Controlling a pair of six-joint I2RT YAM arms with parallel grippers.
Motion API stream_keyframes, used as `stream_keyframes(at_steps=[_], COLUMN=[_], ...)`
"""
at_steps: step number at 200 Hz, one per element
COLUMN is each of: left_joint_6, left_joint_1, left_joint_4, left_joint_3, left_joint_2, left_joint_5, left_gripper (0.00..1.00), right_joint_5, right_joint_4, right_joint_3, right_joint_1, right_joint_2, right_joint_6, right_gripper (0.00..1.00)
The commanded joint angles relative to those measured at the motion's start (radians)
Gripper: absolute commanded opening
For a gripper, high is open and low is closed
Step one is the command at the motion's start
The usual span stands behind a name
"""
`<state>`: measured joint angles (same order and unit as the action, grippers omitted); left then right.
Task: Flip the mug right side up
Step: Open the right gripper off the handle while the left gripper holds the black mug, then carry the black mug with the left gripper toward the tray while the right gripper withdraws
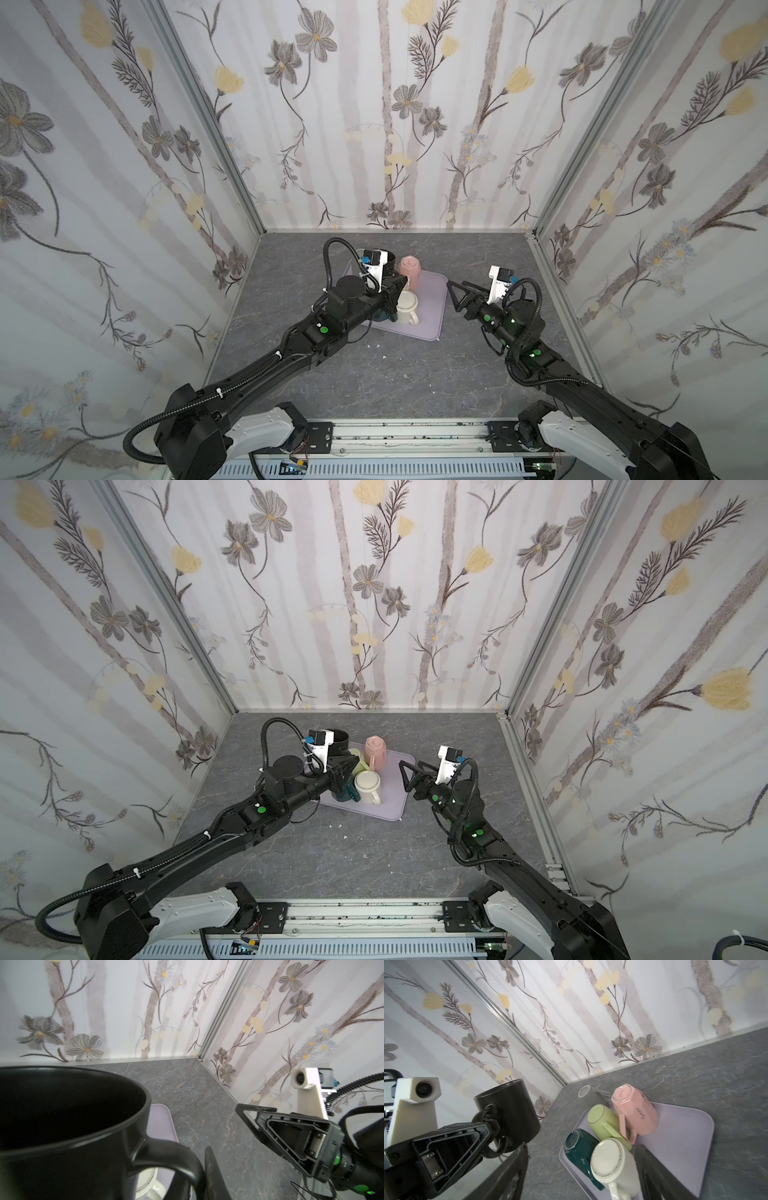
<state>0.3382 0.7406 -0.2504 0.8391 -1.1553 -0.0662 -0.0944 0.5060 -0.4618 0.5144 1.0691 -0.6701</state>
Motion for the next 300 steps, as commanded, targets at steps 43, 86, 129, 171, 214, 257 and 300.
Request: stream_keyframes(at_steps=[43, 86, 129, 171, 214, 257, 300], left_joint_6=[-0.112, -0.131, -0.177, -0.161, -0.143, -0.142, -0.111], left_joint_1=[-0.156, -0.271, -0.334, -0.400, -0.444, -0.482, -0.526], left_joint_4=[-0.189, -0.264, -0.364, -0.437, -0.486, -0.518, -0.585], left_joint_3=[-0.094, -0.121, -0.159, -0.159, -0.138, -0.118, -0.115], left_joint_2=[0.005, -0.064, -0.150, -0.272, -0.390, -0.464, -0.538], left_joint_5=[0.117, 0.105, 0.097, 0.060, 0.017, -0.015, -0.053], left_gripper=[0.00, 0.00, 0.00, 0.00, 0.00, 0.00, 0.00], right_joint_5=[0.120, 0.095, 0.088, 0.070, 0.069, 0.066, 0.065], right_joint_4=[-0.203, -0.215, -0.209, -0.200, -0.205, -0.205, -0.196], right_joint_3=[0.005, -0.015, -0.009, -0.003, 0.008, 0.011, 0.003], right_joint_1=[-0.007, -0.013, -0.015, -0.016, -0.018, -0.020, -0.020], right_joint_2=[-0.070, -0.062, -0.050, -0.038, -0.041, -0.027, 0.007], right_joint_6=[0.092, 0.112, 0.112, 0.104, 0.112, 0.116, 0.115], right_gripper=[0.82, 0.83, 0.84, 0.85, 0.86, 0.86, 0.86])
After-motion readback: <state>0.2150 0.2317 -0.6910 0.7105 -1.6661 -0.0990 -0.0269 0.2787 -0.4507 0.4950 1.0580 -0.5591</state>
